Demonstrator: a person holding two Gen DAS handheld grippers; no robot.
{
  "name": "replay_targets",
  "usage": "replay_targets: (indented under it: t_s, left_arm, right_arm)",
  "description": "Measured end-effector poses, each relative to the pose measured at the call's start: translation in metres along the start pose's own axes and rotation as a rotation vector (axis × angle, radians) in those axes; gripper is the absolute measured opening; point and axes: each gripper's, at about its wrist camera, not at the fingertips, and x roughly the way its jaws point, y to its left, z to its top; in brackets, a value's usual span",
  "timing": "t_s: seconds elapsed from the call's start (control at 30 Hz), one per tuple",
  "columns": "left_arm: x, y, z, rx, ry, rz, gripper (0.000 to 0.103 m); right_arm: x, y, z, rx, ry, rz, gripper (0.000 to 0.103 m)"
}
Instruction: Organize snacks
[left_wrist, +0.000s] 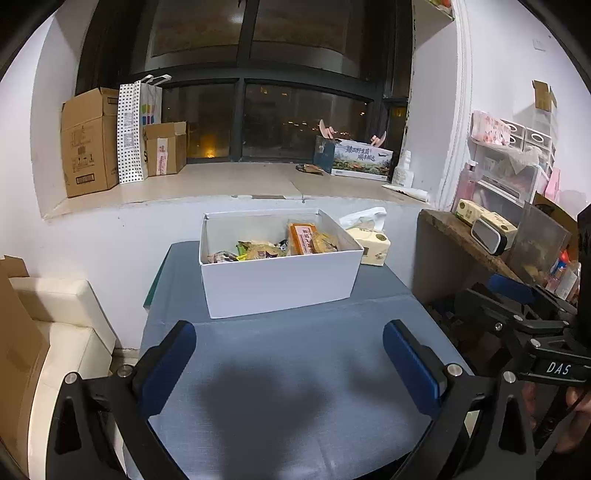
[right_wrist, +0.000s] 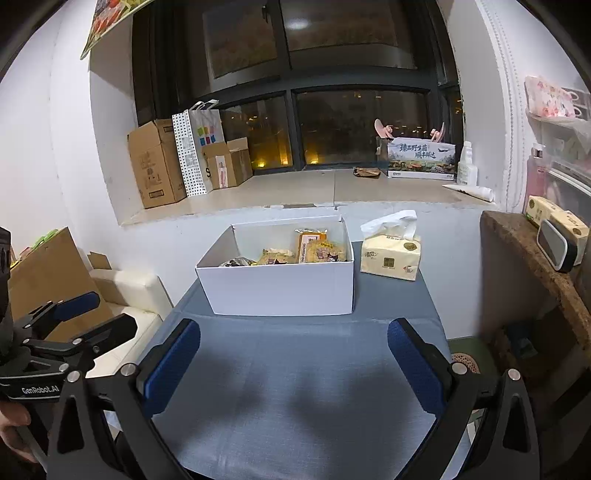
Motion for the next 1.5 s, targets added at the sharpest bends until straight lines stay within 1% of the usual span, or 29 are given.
replay_targets:
  t_s: [0.1,0.43,1.5]
  left_arm:
    - [0.001,-0.0022,-0.0001,0.009,0.003,0.012,0.103]
    - [-0.0007,0.0002,0.0003,-0.004,0.002,0.009,0.103]
    - [0.0004,-0.0026,0.0021,0.001,0.007,-0.003,0.103]
  right_arm:
    - [-0.0004,0.001,0.0,-0.002,0.001,0.007,0.103]
    - [-0.0004,0.0033,-0.0021,-0.014,0.006,0.0,0.103]
    - [-0.0025,0.0029,-0.0037,-0.019,0.015,-0.005,0.103]
